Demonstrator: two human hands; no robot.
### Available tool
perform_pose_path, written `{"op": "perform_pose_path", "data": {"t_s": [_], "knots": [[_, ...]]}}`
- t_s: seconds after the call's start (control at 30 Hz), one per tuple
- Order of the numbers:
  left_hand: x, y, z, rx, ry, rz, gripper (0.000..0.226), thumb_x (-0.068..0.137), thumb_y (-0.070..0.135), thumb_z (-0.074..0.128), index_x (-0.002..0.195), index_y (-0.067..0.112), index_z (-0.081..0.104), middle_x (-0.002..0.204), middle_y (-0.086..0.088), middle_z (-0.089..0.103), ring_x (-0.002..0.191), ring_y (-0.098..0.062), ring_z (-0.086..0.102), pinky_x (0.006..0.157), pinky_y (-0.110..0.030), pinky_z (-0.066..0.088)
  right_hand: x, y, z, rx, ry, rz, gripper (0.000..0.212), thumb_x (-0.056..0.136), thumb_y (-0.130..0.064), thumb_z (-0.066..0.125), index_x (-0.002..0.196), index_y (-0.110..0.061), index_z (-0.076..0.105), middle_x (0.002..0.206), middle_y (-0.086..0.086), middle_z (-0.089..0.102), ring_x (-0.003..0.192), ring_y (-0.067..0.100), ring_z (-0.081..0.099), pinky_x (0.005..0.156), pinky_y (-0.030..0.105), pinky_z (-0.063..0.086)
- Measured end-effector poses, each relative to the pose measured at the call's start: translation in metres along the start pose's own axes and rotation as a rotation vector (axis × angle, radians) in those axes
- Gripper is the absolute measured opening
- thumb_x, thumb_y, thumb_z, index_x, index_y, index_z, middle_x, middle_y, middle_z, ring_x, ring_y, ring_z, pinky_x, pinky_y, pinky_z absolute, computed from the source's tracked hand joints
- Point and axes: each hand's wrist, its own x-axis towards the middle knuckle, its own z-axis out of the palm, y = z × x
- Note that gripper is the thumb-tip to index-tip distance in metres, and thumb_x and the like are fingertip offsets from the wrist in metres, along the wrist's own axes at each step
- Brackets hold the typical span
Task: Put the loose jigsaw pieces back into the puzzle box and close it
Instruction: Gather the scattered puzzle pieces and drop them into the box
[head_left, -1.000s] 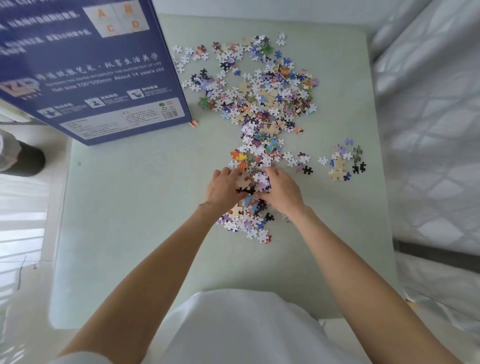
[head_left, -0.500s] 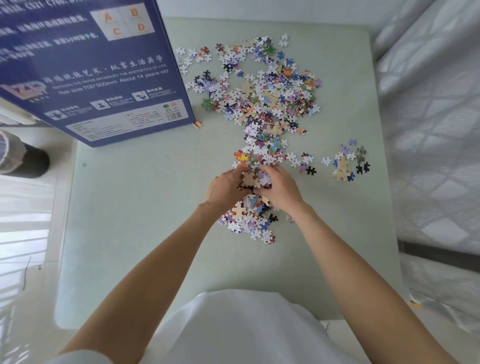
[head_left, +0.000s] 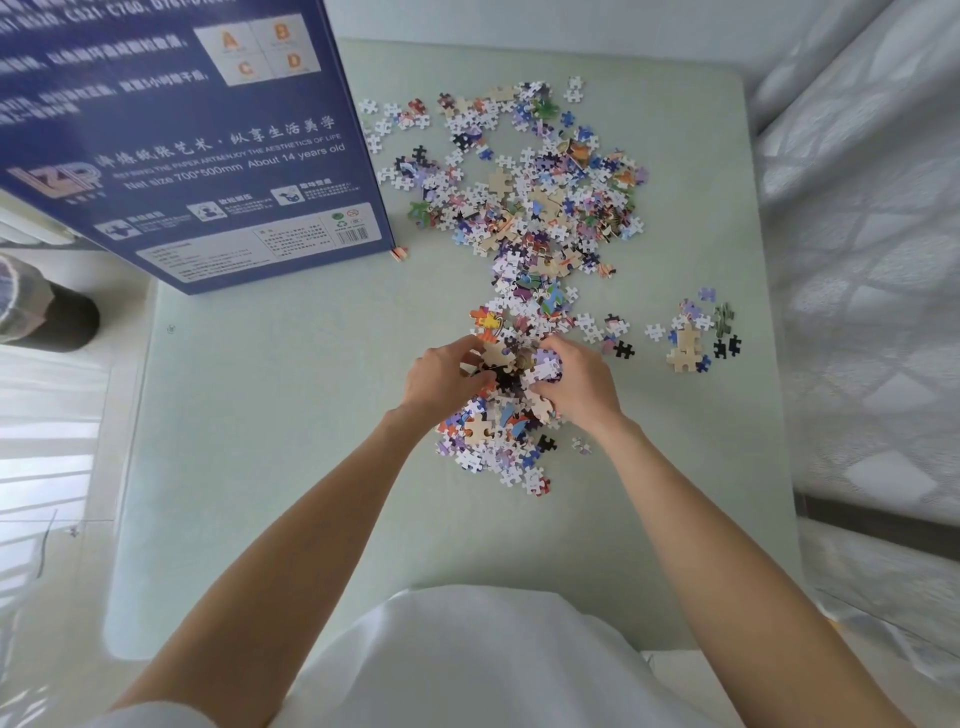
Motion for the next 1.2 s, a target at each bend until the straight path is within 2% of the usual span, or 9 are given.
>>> {"op": "perform_pose_path", "data": {"t_s": [0.23, 0.4, 0.6, 0.73, 0.83, 0.9, 1.0, 1.1, 1.2], "knots": [[-0.009, -0.006, -0.008, -0.082, 0.082, 0.013, 0.033, 0.086, 0.030, 0.065, 0.115, 0.018, 0.057, 0.109, 0.002, 0.068, 0.090, -0.014, 0.066, 0.079, -0.028, 0.052, -0.012, -0.008, -0.012, 0.116, 0.123, 0.032, 0.046, 0.079, -0.018, 0.073, 0.121, -0.011, 0.055, 0.120, 0.004, 0.061, 0.109, 0.021, 0.054, 0.081, 0.022, 0.036], [-0.022, -0.006, -0.021, -0.103, 0.197, 0.079, 0.028, 0.086, 0.028, 0.065, 0.110, 0.016, 0.058, 0.106, 0.002, 0.069, 0.087, -0.013, 0.066, 0.071, -0.023, 0.047, -0.023, -0.014, -0.016, 0.092, 0.115, -0.001, 0.043, 0.081, -0.019, 0.071, 0.120, -0.012, 0.055, 0.118, 0.003, 0.061, 0.104, 0.016, 0.051, 0.078, 0.020, 0.033], [-0.045, 0.007, -0.057, -0.096, 0.291, 0.206, 0.026, 0.086, 0.027, 0.066, 0.109, 0.017, 0.059, 0.103, 0.004, 0.070, 0.089, -0.013, 0.068, 0.076, -0.031, 0.054, -0.031, -0.027, -0.032, 0.110, 0.089, -0.067, 0.047, 0.080, -0.021, 0.072, 0.122, -0.012, 0.054, 0.120, 0.004, 0.061, 0.060, -0.005, 0.038, 0.073, 0.021, 0.037], [-0.066, 0.028, -0.106, -0.100, 0.411, 0.327, 0.026, 0.084, 0.022, 0.067, 0.108, 0.015, 0.060, 0.099, 0.006, 0.071, 0.087, -0.011, 0.068, 0.071, -0.030, 0.054, -0.037, -0.054, -0.063, 0.180, 0.070, -0.138, 0.053, 0.080, -0.023, 0.072, 0.127, -0.011, 0.051, 0.126, 0.003, 0.057, 0.062, -0.003, 0.043, 0.075, 0.022, 0.038], [-0.082, 0.047, -0.157, -0.129, 0.511, 0.433, 0.021, 0.084, 0.020, 0.067, 0.104, 0.015, 0.061, 0.089, 0.015, 0.069, 0.082, 0.001, 0.066, 0.068, -0.024, 0.054, -0.039, -0.086, -0.097, 0.262, 0.090, -0.204, 0.056, 0.078, -0.023, 0.074, 0.127, -0.011, 0.051, 0.127, 0.004, 0.056, 0.103, 0.014, 0.056, 0.088, 0.020, 0.035], [-0.090, 0.061, -0.194, -0.125, 0.587, 0.489, 0.019, 0.084, 0.018, 0.068, 0.102, 0.015, 0.062, 0.086, 0.018, 0.067, 0.080, 0.007, 0.064, 0.069, -0.015, 0.051, -0.038, -0.108, -0.121, 0.289, 0.111, -0.265, 0.057, 0.077, -0.023, 0.075, 0.127, -0.011, 0.051, 0.126, 0.002, 0.055, 0.113, 0.020, 0.052, 0.090, 0.020, 0.032], [-0.100, 0.081, -0.254, -0.128, 0.710, 0.539, 0.018, 0.085, 0.021, 0.067, 0.101, 0.022, 0.060, 0.090, 0.014, 0.068, 0.082, 0.000, 0.066, 0.071, -0.018, 0.053, -0.034, -0.145, -0.155, 0.301, 0.146, -0.377, 0.056, 0.075, -0.021, 0.076, 0.125, -0.013, 0.053, 0.115, -0.007, 0.052, 0.103, 0.009, 0.048, 0.086, 0.016, 0.030], [-0.101, 0.097, -0.308, -0.100, 0.842, 0.560, 0.022, 0.085, 0.026, 0.067, 0.106, 0.022, 0.061, 0.093, 0.013, 0.067, 0.077, 0.004, 0.065, 0.073, -0.016, 0.053, -0.027, -0.182, -0.183, 0.336, 0.176, -0.488, 0.043, 0.072, -0.020, 0.078, 0.110, -0.018, 0.058, 0.096, -0.017, 0.054, 0.084, 0.005, 0.051, 0.069, 0.012, 0.034], [-0.093, 0.100, -0.346, -0.025, 0.942, 0.480, 0.024, 0.084, 0.026, 0.068, 0.106, 0.018, 0.062, 0.089, 0.014, 0.064, 0.075, 0.006, 0.062, 0.071, -0.014, 0.049, -0.014, -0.213, -0.207, 0.372, 0.176, -0.588, 0.035, 0.071, -0.020, 0.079, 0.098, -0.023, 0.057, 0.090, -0.019, 0.058, 0.073, -0.002, 0.055, 0.065, 0.005, 0.040]]}}
